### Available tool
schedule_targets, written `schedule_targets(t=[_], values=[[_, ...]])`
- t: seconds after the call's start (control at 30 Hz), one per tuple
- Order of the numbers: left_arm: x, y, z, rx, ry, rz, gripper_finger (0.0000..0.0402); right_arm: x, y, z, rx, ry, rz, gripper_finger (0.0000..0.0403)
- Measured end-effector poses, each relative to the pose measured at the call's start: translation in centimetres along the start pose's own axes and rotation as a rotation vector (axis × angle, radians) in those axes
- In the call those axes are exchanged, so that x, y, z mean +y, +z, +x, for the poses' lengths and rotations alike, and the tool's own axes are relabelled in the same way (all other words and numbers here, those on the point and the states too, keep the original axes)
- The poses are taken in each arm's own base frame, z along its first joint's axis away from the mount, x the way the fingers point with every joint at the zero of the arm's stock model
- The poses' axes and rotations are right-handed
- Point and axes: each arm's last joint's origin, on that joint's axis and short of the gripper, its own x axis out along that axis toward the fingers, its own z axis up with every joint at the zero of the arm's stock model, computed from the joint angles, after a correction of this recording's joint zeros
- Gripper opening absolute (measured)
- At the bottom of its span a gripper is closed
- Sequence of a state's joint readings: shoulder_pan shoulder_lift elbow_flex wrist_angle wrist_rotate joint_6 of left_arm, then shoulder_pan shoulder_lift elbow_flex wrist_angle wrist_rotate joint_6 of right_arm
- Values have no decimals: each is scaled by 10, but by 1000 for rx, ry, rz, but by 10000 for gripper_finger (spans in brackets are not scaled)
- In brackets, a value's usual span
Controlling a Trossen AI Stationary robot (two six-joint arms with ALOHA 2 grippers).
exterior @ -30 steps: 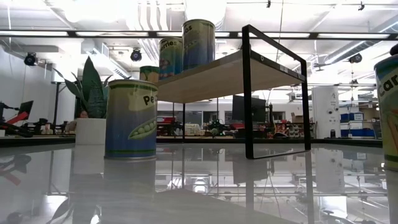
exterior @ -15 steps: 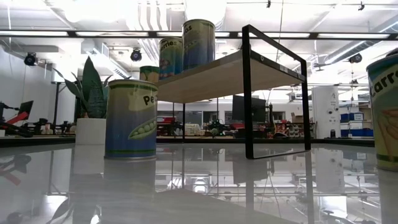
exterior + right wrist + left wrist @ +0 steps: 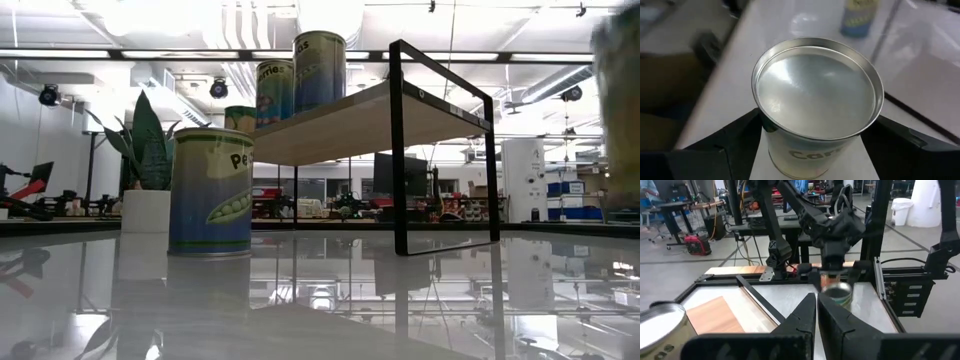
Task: Pick and place cans onto a shelf
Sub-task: Put the canned carrots on the shelf
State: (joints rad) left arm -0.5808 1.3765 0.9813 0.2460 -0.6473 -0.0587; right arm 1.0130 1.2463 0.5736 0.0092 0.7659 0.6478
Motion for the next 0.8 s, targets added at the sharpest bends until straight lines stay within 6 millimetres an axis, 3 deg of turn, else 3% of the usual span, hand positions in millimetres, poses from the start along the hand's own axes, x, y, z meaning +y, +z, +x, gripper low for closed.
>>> schedule_targets(t=[0.2,0.47,0.67,0.8], values=[[3,5,-5,-11,-1,52,0,-2,49,-19,-78,111,19,295],[13,13,-19,11,-2,135,0,-16,129,-40,-165,82,-117,295],[20,14,-28,61,-3,174,0,-45,181,-47,-138,-24,-282,295],[22,13,-31,82,-3,190,0,-75,209,-50,-164,-29,-314,295]])
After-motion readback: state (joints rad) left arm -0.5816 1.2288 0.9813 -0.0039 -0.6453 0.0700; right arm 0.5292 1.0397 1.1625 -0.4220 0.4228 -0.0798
